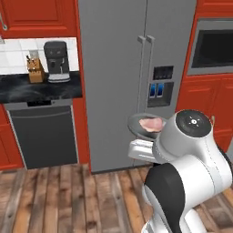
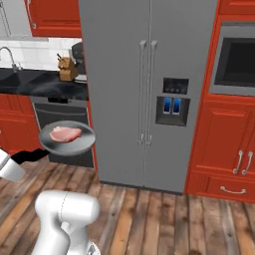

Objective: Pick up the pan with the steak in it and place it on the dining table. Then place the steak on the plate.

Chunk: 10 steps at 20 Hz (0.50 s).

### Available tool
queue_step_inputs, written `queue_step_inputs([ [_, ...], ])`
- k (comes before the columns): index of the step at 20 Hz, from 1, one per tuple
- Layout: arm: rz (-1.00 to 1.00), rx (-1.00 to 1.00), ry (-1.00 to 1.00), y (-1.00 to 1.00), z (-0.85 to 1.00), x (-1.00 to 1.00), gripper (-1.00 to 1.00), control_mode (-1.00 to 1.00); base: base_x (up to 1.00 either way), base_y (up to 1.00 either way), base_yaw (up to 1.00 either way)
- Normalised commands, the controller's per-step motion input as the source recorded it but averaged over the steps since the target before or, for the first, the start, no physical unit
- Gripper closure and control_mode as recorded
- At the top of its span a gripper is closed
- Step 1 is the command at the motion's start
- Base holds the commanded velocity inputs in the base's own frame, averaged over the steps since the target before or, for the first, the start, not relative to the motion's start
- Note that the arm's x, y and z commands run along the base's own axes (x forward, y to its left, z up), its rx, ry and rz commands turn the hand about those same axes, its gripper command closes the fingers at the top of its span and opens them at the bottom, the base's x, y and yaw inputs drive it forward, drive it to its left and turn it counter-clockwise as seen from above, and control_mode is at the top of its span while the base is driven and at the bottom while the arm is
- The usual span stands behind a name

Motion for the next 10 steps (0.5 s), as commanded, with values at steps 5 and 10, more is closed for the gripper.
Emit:
queue_step_inputs([
  [5, 0.0, 0.0, 0.0, 0.0, 0.0, 0.0, 1.0, 1.0, 0.41, 0.01, 0.01],
  [10, 0.0, 0.0, 0.0, 0.0, 0.0, 0.0, 1.0, 1.0, 0.03, 0.0, 0.35],
])
